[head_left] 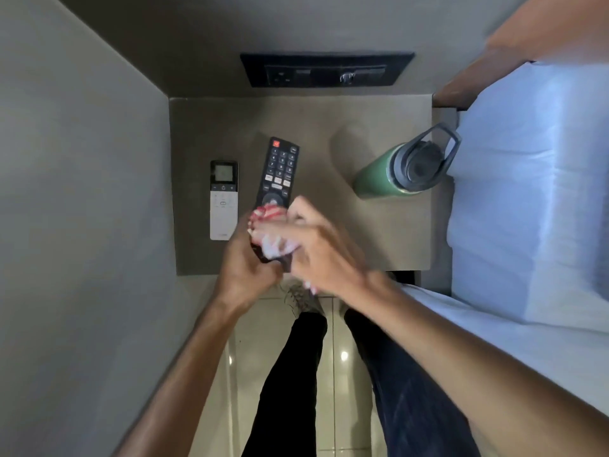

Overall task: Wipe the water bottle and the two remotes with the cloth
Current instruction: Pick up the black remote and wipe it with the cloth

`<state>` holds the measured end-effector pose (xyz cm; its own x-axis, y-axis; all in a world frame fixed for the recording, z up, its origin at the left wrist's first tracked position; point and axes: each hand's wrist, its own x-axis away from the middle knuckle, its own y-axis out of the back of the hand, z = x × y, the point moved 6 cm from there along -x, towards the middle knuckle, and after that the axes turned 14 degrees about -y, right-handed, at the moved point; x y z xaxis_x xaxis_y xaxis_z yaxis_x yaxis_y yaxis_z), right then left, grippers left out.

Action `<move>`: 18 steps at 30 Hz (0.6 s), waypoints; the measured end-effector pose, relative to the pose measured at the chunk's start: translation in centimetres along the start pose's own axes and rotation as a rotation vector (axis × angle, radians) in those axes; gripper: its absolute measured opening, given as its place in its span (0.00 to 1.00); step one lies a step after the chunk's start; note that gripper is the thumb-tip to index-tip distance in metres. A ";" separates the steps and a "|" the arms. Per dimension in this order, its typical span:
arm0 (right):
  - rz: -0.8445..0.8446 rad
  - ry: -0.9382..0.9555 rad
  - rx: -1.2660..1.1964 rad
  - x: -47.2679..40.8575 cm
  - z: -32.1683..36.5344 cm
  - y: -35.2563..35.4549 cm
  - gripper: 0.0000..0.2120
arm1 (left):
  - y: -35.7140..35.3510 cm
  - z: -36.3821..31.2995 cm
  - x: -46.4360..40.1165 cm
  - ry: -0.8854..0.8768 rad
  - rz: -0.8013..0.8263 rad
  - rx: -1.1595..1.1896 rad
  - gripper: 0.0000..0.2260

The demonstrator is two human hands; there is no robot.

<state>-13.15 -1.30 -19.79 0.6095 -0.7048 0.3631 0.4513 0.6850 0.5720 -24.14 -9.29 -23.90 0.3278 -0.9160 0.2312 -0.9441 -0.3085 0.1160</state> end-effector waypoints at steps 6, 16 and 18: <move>-0.159 -0.038 -0.081 -1.7 -1.3 0.9 0.21 | -0.6 0.5 0.1 0.053 -0.030 0.074 0.29; -0.092 -0.199 -0.019 -1.8 -4.3 -1.5 0.29 | -1.4 4.4 1.3 0.230 -0.022 0.025 0.29; 0.162 -0.160 -0.043 -0.2 -5.1 -3.4 0.26 | -1.2 5.3 0.5 0.199 -0.040 0.006 0.26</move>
<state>-11.50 -2.53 -25.52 0.5663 -0.6032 0.5617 0.3858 0.7962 0.4661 -23.05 -10.80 -29.07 0.3648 -0.8344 0.4131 -0.9302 -0.3455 0.1236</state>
